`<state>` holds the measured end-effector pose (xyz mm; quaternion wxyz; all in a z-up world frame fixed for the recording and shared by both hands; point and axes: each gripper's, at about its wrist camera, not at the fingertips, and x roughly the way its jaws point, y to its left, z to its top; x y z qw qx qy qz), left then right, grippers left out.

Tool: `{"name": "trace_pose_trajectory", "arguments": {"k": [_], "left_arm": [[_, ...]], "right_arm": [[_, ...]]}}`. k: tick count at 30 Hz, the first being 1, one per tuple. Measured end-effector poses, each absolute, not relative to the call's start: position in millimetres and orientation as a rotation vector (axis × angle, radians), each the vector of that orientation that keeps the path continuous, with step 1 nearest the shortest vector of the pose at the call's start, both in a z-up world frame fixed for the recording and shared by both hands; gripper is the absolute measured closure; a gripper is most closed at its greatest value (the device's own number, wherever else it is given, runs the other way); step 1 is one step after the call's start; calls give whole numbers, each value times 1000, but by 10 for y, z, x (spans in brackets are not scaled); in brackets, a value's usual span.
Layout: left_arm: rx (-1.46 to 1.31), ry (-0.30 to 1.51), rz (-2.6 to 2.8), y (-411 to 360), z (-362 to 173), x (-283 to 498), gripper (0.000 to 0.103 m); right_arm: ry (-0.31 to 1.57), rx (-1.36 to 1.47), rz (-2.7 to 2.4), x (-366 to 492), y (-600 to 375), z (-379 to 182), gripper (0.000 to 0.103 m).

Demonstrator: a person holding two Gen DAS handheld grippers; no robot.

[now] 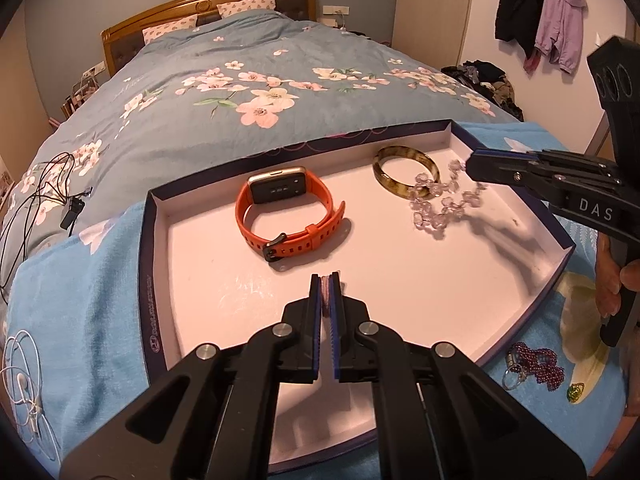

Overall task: Organize jewelry
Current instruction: 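Carry the pink ring with left gripper while right gripper carries the bracelet into the box, then open both grippers to release pink ring and crystal bracelet in the box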

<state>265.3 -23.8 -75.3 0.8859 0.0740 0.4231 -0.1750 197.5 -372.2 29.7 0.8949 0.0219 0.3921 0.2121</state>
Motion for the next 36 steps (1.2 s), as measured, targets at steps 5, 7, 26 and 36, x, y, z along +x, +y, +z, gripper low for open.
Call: {"name": "trace_pose_trajectory", "arguments": {"k": [5,7,26,36], "left_arm": [[147,880,-348,-218,-749,2677,94],[143,873,-343,-209,-733,2667,93],[133,689,-345,-52,-264,1748,58],[98,716,-384,-53,-415,1370,56]], "right_arm": [[836,52,410,1999,-3792,238,95],[839,53,399,1996,-3810,232,94],[740,45,480,1264,-3974,550,72],[767,19,533,818,-3979,470,72]]}}
